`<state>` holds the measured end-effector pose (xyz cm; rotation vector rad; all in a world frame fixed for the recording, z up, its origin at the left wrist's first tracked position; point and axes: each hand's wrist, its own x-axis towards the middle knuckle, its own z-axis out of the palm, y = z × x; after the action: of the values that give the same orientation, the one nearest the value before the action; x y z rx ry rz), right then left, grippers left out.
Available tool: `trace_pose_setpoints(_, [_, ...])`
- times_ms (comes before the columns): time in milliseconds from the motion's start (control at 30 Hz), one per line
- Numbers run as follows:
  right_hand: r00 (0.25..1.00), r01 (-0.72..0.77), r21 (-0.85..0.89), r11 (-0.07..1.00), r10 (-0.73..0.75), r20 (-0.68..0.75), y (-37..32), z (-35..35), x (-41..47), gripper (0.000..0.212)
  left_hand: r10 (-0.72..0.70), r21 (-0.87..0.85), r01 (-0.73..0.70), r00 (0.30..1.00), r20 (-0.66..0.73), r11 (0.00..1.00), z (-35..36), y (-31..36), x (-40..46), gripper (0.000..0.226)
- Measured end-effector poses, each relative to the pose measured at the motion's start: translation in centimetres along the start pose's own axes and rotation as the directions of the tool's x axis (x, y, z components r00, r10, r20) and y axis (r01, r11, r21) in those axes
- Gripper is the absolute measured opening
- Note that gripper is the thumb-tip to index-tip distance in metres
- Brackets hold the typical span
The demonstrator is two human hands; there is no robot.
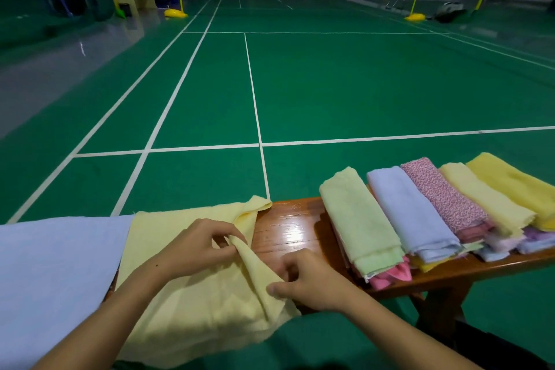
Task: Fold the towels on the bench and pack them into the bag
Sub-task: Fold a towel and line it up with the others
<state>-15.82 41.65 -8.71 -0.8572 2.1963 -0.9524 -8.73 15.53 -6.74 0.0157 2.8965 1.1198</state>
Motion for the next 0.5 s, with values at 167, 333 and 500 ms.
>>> trace_pose_setpoints(167, [0.996,0.059,0.061,0.996,-0.063,0.060,-0.3,-1.1,0.5,0.013,-0.014,-0.176,0.001,0.997,-0.074,0.984,-0.6,0.5,-0.7,0.029])
trace_pose_setpoints(333, [0.996,0.080,0.108,0.991,-0.085,0.040,0.1,-1.9,2.0,0.006,-0.081,-0.433,0.003,0.983,-0.163,0.901,-1.1,1.0,-1.3,0.026])
trace_pose_setpoints(500, [0.964,0.134,0.131,0.982,-0.098,-0.246,-0.3,-0.9,4.5,0.007,-0.083,-0.610,-0.043,0.981,-0.177,0.791,-1.5,0.8,-1.9,0.019])
